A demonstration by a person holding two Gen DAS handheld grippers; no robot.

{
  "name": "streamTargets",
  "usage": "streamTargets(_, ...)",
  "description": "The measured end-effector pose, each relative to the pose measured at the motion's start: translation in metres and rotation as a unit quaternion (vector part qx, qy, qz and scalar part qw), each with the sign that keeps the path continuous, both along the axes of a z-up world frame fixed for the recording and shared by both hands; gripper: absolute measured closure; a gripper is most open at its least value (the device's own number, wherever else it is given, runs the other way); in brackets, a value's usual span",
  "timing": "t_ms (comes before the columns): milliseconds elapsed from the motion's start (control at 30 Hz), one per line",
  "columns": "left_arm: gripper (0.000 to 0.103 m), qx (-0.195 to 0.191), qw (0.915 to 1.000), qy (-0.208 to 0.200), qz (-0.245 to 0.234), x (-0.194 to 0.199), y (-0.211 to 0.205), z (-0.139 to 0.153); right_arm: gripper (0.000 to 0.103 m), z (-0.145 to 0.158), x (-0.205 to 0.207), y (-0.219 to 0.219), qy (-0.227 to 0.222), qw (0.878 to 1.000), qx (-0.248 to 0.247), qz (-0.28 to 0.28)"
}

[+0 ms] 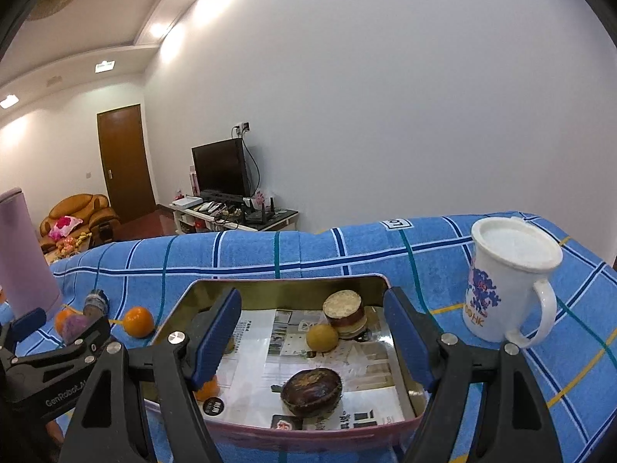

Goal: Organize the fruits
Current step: 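Move both tools away from the tin toward the fruits on the cloth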

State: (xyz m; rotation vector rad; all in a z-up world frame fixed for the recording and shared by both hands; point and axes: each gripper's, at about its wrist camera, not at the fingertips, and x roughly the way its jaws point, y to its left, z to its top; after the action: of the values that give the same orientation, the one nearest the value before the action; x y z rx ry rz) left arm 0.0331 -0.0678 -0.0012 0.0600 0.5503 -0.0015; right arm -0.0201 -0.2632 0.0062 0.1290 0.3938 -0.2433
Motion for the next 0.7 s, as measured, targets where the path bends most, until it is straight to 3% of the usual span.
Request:
streamTargets(233, 0.0, 0.019, 0.9997, -0.009, 0.014, 0.002, 0.019, 0.0, 0.025, -0.001, 0.001, 0.017, 0.01, 1.0, -0.008, 0.007)
streamTargets(700, 0.0, 0.018, 0.999, 0.002, 0.042, 0.013, 0.066, -0.005, 0.025, -0.004, 0.015, 0.066, 0.03, 0.998, -0.023, 0.048)
